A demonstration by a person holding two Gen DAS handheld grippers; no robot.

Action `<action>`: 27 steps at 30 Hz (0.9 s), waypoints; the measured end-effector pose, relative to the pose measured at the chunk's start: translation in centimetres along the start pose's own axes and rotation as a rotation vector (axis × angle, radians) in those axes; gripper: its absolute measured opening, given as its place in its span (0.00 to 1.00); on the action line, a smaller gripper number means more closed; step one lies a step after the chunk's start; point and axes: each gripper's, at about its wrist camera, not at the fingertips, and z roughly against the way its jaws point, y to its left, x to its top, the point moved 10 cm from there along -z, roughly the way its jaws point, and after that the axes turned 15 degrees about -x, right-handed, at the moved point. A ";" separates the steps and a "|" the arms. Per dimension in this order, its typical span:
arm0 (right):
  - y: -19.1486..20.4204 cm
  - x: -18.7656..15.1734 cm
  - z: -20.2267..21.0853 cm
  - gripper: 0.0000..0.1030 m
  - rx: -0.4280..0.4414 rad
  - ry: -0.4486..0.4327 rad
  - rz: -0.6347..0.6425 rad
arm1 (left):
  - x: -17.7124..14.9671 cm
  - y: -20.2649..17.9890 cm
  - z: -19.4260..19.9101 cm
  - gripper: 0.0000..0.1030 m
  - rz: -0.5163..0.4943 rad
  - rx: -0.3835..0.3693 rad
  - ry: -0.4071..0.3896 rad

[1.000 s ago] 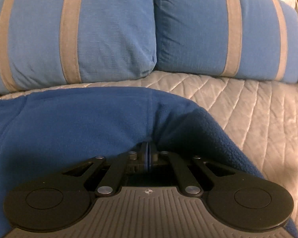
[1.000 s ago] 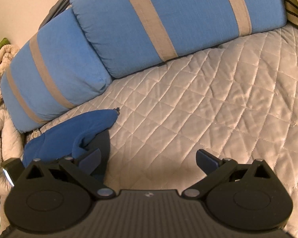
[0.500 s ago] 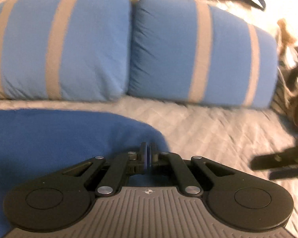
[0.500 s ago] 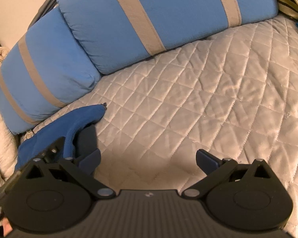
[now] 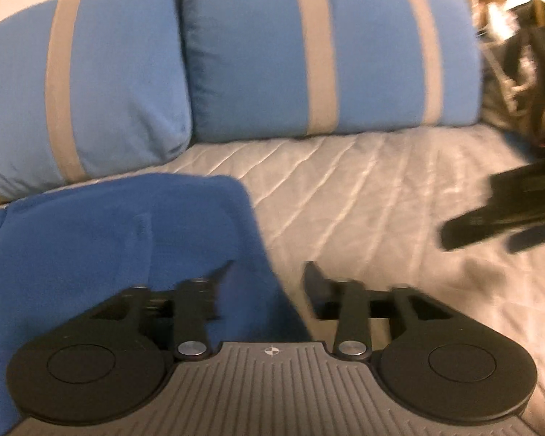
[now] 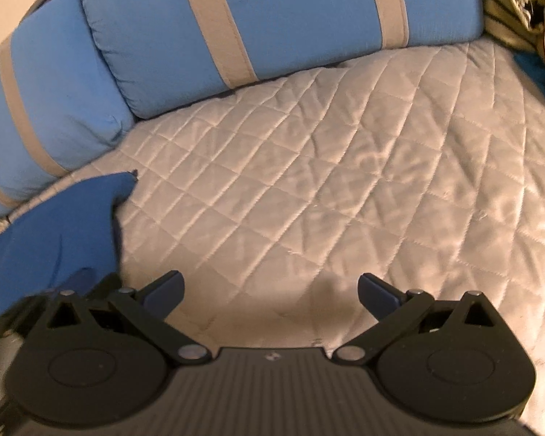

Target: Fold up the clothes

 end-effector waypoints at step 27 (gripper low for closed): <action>-1.6 -1.4 -0.9 0.99 -0.160 -0.055 0.175 | -9.7 -3.6 9.5 0.96 0.212 0.034 0.254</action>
